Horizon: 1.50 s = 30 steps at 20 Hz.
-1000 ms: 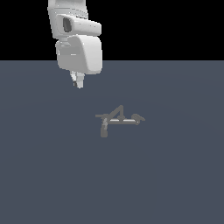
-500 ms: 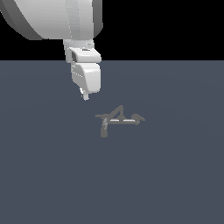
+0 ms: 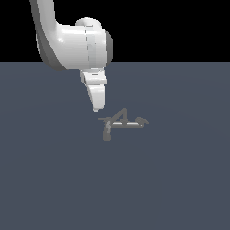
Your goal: Turn on the faucet by rotating a designated handle.
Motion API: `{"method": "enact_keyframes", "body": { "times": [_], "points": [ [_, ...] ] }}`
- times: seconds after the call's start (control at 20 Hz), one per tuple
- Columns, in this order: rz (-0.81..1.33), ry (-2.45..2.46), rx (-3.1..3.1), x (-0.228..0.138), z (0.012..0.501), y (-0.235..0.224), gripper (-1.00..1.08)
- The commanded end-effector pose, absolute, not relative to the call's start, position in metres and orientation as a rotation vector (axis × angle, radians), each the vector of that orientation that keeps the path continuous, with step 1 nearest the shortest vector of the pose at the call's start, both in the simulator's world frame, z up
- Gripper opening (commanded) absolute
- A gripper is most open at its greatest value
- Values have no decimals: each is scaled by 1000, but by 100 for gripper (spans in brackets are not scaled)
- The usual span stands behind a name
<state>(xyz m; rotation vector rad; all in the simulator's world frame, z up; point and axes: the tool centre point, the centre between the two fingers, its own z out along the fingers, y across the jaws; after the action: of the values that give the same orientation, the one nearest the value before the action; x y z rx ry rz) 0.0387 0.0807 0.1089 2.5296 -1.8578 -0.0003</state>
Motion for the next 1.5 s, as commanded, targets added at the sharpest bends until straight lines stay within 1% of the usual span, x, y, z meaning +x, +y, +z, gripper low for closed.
{"method": "enact_keyframes", "body": {
  "times": [0.0,0.35,0.7,1.05,1.45],
  "points": [
    [3,-1918,2484,51,96,75,-100],
    [2,-2033,2393,74,70,63,-100],
    [1,-2078,2355,83,60,58,-100],
    [0,-2078,2356,83,61,58,-100],
    [0,-2078,2356,60,61,72,-100]
  ]
}}
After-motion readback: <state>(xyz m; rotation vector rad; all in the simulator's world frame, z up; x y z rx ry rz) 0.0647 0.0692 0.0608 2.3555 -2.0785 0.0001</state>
